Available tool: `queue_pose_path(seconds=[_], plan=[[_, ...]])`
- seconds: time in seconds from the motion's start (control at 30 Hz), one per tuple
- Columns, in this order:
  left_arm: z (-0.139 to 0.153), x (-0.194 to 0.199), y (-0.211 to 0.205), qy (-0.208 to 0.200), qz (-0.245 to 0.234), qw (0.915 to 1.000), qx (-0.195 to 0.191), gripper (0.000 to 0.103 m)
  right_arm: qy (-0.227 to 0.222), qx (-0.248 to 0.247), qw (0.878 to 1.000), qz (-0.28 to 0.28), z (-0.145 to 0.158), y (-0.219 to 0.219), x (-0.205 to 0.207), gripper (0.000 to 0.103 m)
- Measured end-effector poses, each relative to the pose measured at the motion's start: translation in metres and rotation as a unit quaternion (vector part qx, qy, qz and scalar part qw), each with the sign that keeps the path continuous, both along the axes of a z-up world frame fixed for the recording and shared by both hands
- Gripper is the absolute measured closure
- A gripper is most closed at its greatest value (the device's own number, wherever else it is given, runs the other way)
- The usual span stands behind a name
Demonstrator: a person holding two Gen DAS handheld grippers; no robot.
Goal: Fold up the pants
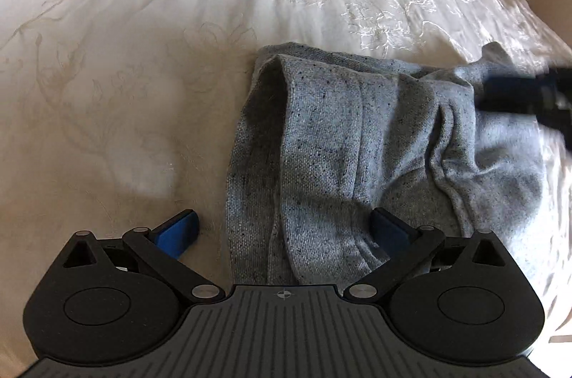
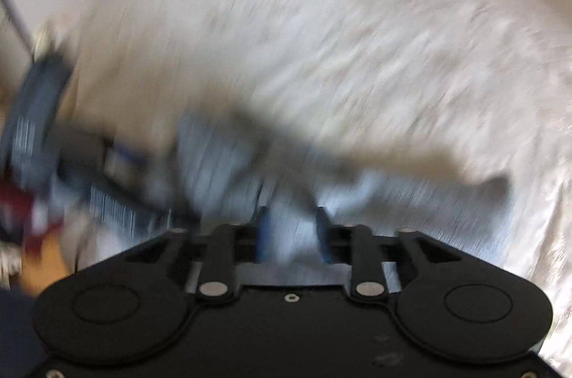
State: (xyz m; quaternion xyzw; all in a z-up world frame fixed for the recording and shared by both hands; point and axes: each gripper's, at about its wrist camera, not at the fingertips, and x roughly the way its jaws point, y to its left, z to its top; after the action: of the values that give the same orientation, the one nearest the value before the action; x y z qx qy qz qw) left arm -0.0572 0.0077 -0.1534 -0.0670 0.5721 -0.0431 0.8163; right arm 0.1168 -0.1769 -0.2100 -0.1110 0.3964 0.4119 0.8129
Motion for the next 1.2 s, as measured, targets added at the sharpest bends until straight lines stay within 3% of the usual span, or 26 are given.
queue_pose_path(seconds=[0.13, 0.2, 0.23, 0.4, 0.53, 0.67, 0.77, 0.93, 1.03, 1.1, 1.2], plan=[[0.003, -0.005, -0.001, -0.006, -0.006, 1.0000, 0.002, 0.000, 0.035, -0.020, 0.999, 0.020, -0.014, 0.029, 0.021, 0.054], [0.009, -0.004, 0.004, -0.004, -0.007, 1.0000, -0.006, 0.001, 0.057, -0.026, 0.997, 0.053, -0.023, 0.036, 0.015, 0.059], [0.015, -0.003, 0.007, -0.008, -0.005, 0.9999, -0.008, 0.001, 0.046, -0.033, 0.996, 0.071, -0.024, 0.038, 0.006, 0.065], [0.058, 0.001, 0.030, -0.076, 0.036, 0.9960, -0.030, 0.001, -0.005, -0.058, 0.991, 0.119, -0.030, 0.035, -0.030, 0.065], [0.059, 0.038, 0.025, -0.085, 0.037, 0.9953, -0.027, 0.001, -0.057, -0.087, 0.982, 0.160, -0.032, 0.039, -0.044, 0.059], [0.046, 0.067, 0.011, -0.073, 0.038, 0.9965, -0.018, 0.001, -0.065, -0.089, 0.979, 0.169, -0.030, 0.037, -0.052, 0.056], [0.028, 0.061, 0.010, -0.032, 0.043, 0.9985, 0.005, 0.000, -0.063, -0.084, 0.980, 0.169, -0.028, 0.033, -0.054, 0.056], [0.013, 0.042, 0.024, -0.021, 0.086, 0.9957, -0.027, 0.000, -0.034, -0.046, 0.988, 0.140, -0.014, 0.024, -0.031, 0.059], [0.016, 0.043, 0.024, -0.031, 0.080, 0.9960, -0.024, 0.000, -0.038, -0.016, 0.993, 0.110, 0.001, 0.017, -0.004, 0.060], [0.017, 0.042, 0.023, -0.035, 0.073, 0.9965, -0.021, 0.000, -0.040, -0.027, 0.993, 0.104, 0.003, 0.016, 0.016, 0.059], [0.018, 0.044, 0.024, -0.037, 0.072, 0.9965, -0.019, 0.000, -0.031, -0.065, 0.988, 0.137, -0.007, 0.020, 0.044, 0.059]])
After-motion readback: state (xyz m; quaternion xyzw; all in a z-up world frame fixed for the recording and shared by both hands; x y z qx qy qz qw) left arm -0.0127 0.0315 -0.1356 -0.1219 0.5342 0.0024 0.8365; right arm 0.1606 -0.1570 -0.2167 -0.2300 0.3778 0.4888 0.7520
